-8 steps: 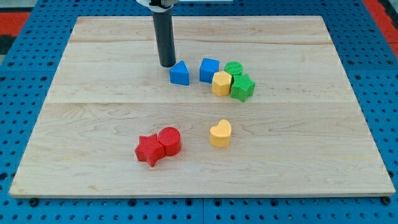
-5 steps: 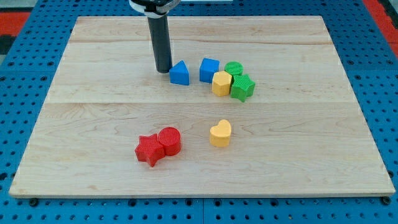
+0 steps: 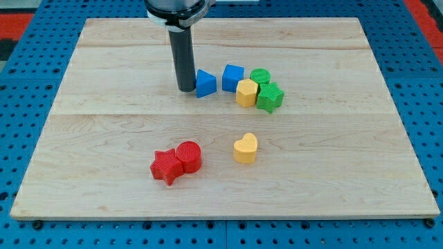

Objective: Push blue triangle beside blue cube

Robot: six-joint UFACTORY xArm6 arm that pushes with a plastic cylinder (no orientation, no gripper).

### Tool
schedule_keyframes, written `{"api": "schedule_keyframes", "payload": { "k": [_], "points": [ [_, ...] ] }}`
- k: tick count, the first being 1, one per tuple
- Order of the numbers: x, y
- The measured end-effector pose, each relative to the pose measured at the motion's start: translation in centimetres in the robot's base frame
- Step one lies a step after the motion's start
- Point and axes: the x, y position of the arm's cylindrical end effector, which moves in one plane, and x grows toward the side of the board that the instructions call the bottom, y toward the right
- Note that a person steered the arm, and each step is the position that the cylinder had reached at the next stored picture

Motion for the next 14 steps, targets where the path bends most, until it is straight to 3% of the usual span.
{"api": "schedule_keyframes", "payload": {
  "k": [7, 9, 14],
  "points": [
    [-3.4, 0.2],
    [-6.3, 0.3],
    [-4.4, 3.0]
  ]
}}
